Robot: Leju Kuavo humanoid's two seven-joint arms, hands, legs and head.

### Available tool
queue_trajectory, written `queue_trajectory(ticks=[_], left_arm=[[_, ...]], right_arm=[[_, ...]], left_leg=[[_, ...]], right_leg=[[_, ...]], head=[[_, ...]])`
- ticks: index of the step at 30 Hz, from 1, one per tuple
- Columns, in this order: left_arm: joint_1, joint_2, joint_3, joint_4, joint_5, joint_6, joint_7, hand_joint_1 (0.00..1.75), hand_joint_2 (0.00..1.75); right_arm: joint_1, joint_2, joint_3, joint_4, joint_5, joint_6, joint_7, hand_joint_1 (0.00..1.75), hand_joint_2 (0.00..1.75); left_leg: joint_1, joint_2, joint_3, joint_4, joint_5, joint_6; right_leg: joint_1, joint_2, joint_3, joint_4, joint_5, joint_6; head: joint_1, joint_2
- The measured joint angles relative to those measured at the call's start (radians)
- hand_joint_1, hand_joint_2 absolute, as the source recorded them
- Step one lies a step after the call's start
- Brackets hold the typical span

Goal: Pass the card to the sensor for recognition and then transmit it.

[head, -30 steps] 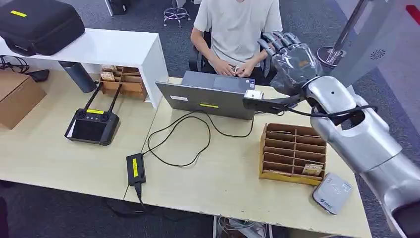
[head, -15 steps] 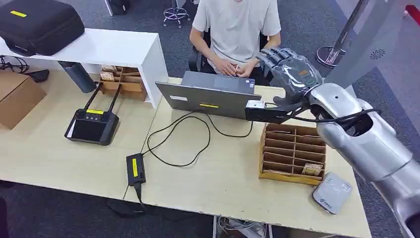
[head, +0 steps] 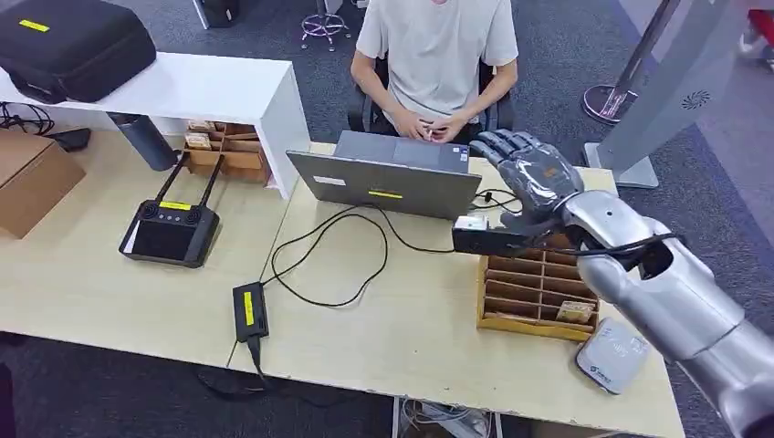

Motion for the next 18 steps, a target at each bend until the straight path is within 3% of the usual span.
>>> queue_trajectory(ticks=[11,18], left_arm=[[0.001,-0.001,0.001,-0.003,-0.005,0.005,0.006,0.0,1.75],[0.007,-0.003,0.009,-0.003,0.014,0.015,0.005,0.0,1.75]], right_arm=[[0.079,-0.007,-0.006,0.01,-0.007,-0.018,0.0,0.0,1.75],[0.123,-0.058,-0.033,-0.069,-0.007,-0.025,0.007,0.0,1.75]], left_leg=[[0.0,0.0,0.0,0.0,0.0,0.0],[0.0,0.0,0.0,0.0,0.0,0.0]], right_leg=[[0.0,0.0,0.0,0.0,0.0,0.0],[0.0,0.0,0.0,0.0,0.0,0.0]], head=[[0.0,0.0],[0.0,0.0]])
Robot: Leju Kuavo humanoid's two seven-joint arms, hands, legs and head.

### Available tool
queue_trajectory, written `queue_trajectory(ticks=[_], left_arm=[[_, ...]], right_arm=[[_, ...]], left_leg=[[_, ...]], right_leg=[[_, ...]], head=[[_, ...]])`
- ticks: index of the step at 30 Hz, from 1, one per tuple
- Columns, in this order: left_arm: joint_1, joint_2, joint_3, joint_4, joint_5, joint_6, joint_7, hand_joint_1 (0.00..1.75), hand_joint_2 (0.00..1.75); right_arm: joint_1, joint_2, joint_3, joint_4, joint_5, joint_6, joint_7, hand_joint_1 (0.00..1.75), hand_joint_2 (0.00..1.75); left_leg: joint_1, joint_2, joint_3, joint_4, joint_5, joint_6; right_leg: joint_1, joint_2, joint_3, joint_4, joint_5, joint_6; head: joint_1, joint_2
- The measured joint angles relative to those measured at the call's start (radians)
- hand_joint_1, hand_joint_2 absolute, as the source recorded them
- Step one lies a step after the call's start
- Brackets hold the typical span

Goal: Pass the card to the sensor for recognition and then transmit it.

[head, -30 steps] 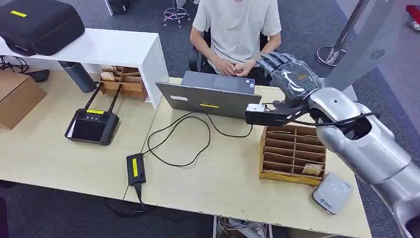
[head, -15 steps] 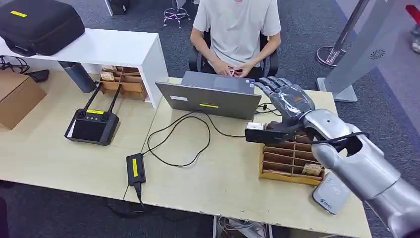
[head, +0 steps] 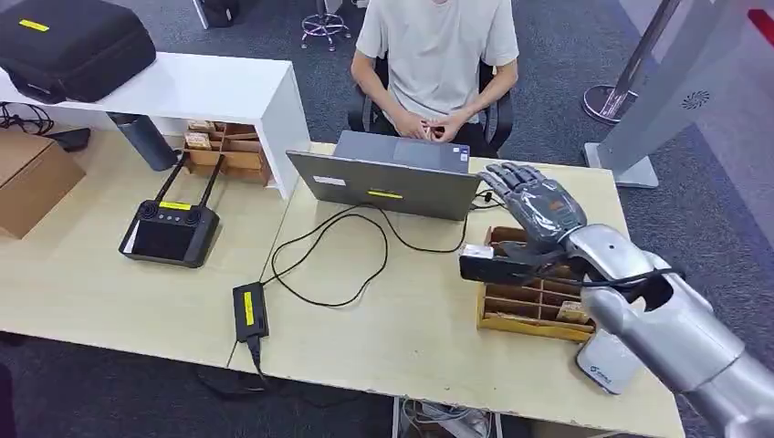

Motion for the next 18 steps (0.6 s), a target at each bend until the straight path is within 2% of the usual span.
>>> queue_trajectory(ticks=[6,18], left_arm=[[0.012,0.002,0.011,0.0,0.018,0.004,-0.032,0.0,1.75],[0.025,0.003,0.027,0.0,0.051,0.011,-0.053,0.0,1.75]], right_arm=[[0.062,-0.055,-0.034,-0.095,0.0,-0.008,0.005,0.0,1.75],[0.188,-0.179,-0.112,-0.285,-0.011,-0.021,0.015,0.0,1.75]], left_leg=[[0.0,0.0,0.0,0.0,0.0,0.001],[0.0,0.0,-0.001,0.0,0.0,0.001]], right_leg=[[0.0,0.0,0.0,0.0,0.0,0.0],[0.0,0.0,0.0,0.0,0.0,0.0]], head=[[0.0,0.0],[0.0,0.0]])
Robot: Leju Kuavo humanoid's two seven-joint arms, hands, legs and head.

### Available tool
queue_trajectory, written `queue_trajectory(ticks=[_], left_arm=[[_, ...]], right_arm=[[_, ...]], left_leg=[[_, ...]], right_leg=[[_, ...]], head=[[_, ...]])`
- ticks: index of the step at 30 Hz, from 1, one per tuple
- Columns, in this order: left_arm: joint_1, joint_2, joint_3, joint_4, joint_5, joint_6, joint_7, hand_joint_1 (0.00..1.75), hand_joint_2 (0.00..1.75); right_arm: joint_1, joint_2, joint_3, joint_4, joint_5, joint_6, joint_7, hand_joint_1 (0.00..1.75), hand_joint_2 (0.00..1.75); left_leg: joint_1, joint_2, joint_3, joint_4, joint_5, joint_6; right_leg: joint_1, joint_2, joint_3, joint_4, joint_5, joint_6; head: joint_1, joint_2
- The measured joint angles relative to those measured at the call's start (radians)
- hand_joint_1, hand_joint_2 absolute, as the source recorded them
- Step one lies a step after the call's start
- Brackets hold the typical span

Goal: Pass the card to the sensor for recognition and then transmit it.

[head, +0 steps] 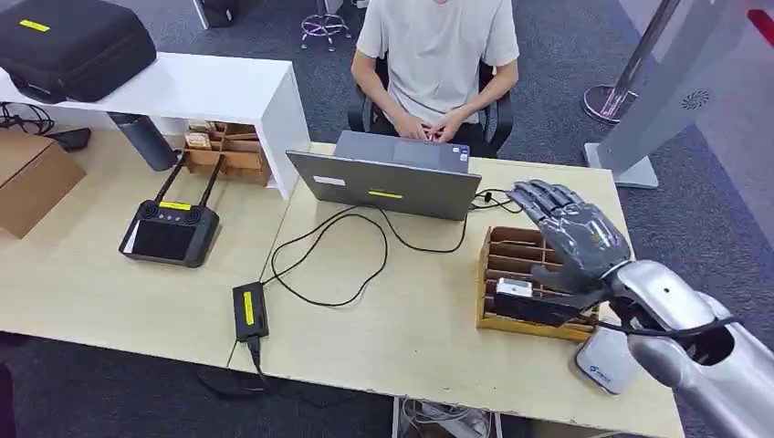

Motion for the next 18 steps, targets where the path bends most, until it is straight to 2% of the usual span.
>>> queue_trajectory(ticks=[9,18], left_arm=[[0.0,0.0,0.001,0.0,0.002,0.0,0.0,0.0,1.75],[0.005,0.0,0.001,0.0,0.024,0.011,-0.012,0.0,1.75]], right_arm=[[0.034,-0.034,-0.015,-0.048,-0.004,-0.003,0.0,0.0,1.75],[0.189,-0.1,-0.093,-0.112,-0.013,-0.023,0.009,0.0,1.75]], left_leg=[[0.0,0.0,0.001,0.0,0.0,0.0],[0.0,0.0,0.0,0.0,-0.001,0.0]], right_leg=[[0.0,0.0,0.0,0.0,0.0,0.0],[0.0,0.0,0.0,0.0,0.0,0.0]], head=[[0.0,0.0],[0.0,0.0]])
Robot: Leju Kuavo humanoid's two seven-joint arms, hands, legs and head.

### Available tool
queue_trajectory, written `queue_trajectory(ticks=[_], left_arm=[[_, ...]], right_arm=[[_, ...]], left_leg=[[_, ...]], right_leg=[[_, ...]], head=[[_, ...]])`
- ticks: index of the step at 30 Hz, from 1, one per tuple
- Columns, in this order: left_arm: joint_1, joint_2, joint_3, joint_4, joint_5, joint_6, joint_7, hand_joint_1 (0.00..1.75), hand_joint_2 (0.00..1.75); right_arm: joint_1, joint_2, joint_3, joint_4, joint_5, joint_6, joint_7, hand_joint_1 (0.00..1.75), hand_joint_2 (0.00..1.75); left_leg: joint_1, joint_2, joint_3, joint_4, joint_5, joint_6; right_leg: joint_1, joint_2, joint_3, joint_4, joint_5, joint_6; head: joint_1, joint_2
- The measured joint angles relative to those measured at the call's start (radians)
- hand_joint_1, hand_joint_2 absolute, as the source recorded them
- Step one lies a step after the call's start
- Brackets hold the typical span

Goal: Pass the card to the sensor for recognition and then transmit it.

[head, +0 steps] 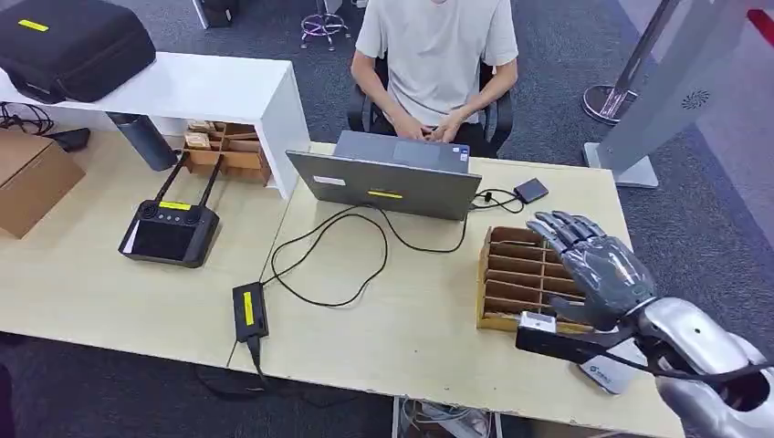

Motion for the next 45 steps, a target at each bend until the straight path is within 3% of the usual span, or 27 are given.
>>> queue_trajectory(ticks=[13,27,36,45], left_arm=[[0.004,0.0,0.0,0.0,0.032,0.013,-0.006,0.0,1.75],[0.005,0.0,0.0,0.0,0.043,0.017,-0.008,0.0,1.75],[0.006,-0.004,0.0,0.0,0.052,0.032,0.0,0.0,1.75],[0.009,-0.004,0.0,-0.004,0.072,0.043,0.003,0.0,1.75]], right_arm=[[0.214,-0.069,-0.099,-0.084,-0.051,0.051,0.016,0.0,1.75],[0.288,-0.057,-0.087,-0.062,-0.066,0.087,0.024,0.0,1.75],[0.324,0.008,-0.06,-0.026,-0.056,0.068,0.032,0.0,1.75],[0.387,0.14,-0.068,-0.007,0.082,-0.1,0.05,0.0,1.75]], left_leg=[[0.0,0.0,0.0,0.0,0.0,0.0],[0.0,0.0,0.0,0.0,0.0,0.0],[0.0,0.0,0.0,0.0,0.0,0.0],[0.001,0.001,0.0,0.0,0.0,0.0]], right_leg=[[0.0,0.0,0.0,0.0,-0.001,0.001],[0.0,0.0,0.0,0.0,-0.001,0.001],[0.0,0.0,0.0,0.0,-0.001,0.001],[0.0,0.0,0.0,0.0,-0.001,0.0]], head=[[0.0,0.0],[0.0,0.0],[0.0,0.0],[0.0,0.0]])
